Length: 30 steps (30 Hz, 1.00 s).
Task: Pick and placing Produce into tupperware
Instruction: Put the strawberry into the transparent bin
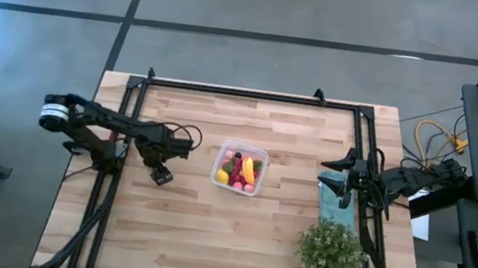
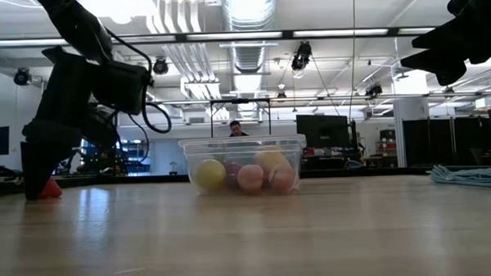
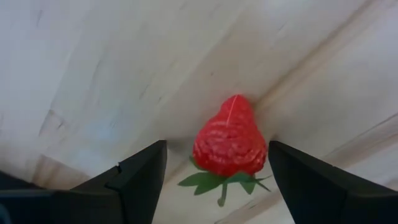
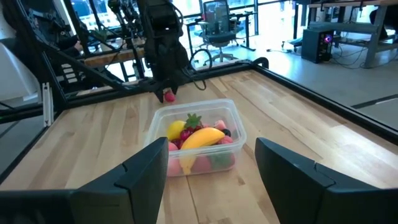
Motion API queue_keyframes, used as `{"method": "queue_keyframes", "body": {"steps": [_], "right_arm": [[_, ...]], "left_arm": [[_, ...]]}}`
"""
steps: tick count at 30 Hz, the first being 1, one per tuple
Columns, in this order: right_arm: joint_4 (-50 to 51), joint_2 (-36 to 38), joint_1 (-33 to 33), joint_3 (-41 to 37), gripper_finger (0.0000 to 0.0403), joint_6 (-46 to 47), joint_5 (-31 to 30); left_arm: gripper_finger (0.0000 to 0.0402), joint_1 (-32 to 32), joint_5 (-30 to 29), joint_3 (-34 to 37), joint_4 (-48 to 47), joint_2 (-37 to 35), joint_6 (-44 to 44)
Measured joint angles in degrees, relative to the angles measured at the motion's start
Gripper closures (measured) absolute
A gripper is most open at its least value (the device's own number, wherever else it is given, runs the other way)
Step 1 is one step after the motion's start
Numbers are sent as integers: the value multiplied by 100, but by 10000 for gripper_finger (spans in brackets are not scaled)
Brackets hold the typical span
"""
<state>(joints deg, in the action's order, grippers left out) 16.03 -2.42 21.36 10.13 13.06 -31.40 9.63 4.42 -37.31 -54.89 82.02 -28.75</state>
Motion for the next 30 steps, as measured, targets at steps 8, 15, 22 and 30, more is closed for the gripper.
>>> {"method": "queue_keyframes", "body": {"steps": [8,15,22,30], "right_arm": [[1,0,-1,0,170,-1,2],[0,0,-1,0,170,0,2],[1,0,-1,0,170,0,1],[2,0,0,0,170,0,2]], "left_arm": [[194,-9,24,-91,35,93,80],[257,-6,-13,-80,137,37,71],[271,2,-98,-271,285,20,61],[245,0,-43,-1197,481,-129,85]]}}
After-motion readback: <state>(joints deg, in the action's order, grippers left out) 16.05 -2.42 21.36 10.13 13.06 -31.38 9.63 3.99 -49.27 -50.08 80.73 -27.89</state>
